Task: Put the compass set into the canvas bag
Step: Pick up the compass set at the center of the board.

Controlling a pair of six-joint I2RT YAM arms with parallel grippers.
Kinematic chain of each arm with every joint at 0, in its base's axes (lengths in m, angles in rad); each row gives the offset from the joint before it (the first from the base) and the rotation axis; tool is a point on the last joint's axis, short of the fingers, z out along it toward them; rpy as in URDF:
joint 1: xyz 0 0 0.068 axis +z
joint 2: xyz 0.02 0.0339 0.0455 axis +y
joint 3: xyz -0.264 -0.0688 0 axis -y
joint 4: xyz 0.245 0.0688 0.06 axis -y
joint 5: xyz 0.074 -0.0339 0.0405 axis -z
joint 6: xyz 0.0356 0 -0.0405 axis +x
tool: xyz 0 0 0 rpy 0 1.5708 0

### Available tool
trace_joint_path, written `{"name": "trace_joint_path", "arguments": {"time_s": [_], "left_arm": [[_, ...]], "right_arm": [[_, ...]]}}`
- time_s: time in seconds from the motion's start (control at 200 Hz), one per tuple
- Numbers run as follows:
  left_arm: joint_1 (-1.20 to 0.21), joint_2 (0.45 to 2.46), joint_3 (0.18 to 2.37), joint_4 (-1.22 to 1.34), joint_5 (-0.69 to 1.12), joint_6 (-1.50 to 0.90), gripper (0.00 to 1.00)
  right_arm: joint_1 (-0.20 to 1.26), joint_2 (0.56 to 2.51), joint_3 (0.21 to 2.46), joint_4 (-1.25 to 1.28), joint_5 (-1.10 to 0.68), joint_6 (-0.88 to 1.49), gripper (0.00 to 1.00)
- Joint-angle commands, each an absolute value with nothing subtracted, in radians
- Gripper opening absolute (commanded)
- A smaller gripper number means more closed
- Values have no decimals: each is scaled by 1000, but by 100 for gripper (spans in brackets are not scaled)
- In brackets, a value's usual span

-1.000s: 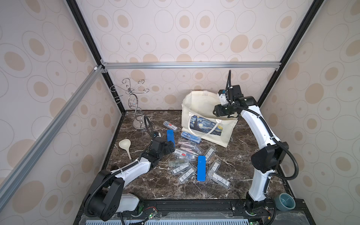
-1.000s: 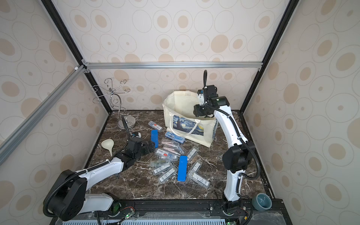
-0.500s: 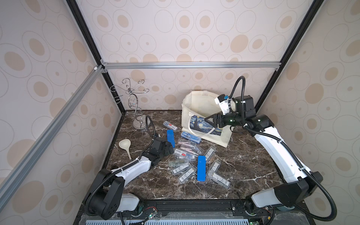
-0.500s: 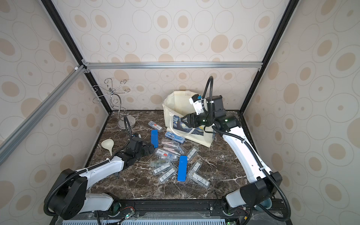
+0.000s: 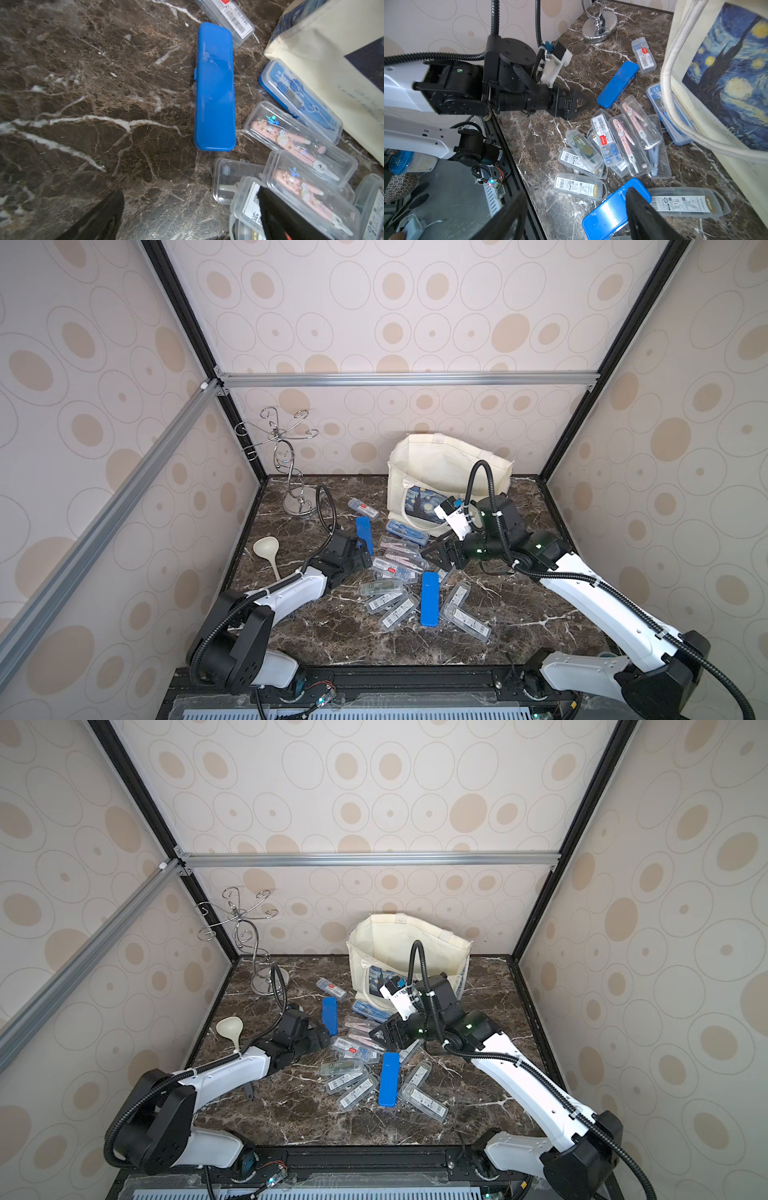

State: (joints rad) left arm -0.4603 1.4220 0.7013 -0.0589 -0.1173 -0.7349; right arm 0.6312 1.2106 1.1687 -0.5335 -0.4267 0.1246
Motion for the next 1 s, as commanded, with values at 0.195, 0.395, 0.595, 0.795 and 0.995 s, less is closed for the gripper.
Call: {"name": "trace_joint_path", "arguments": {"time_s": [0.195, 0.395, 0.595, 0.795, 0.995], "left_arm": [[-459, 1538, 830, -89, -142, -668, 100], [-458, 1703, 993, -154, -183, -626, 98], [-454, 1900, 1217, -274, -257, -564, 95], [-428, 2023, 1345, -307, -243, -573, 92], [-424, 2081, 1394, -339, -254, -580, 87]], "right_arm": [[700, 1288, 1136, -454, -249, 228, 77], [722, 1295, 1132, -461, -151, 239, 75], [727, 1259, 1130, -452, -113, 232, 75], [730, 1280, 1171, -451, -95, 200, 75], [736, 1307, 1174, -396, -115, 184, 74]]}}
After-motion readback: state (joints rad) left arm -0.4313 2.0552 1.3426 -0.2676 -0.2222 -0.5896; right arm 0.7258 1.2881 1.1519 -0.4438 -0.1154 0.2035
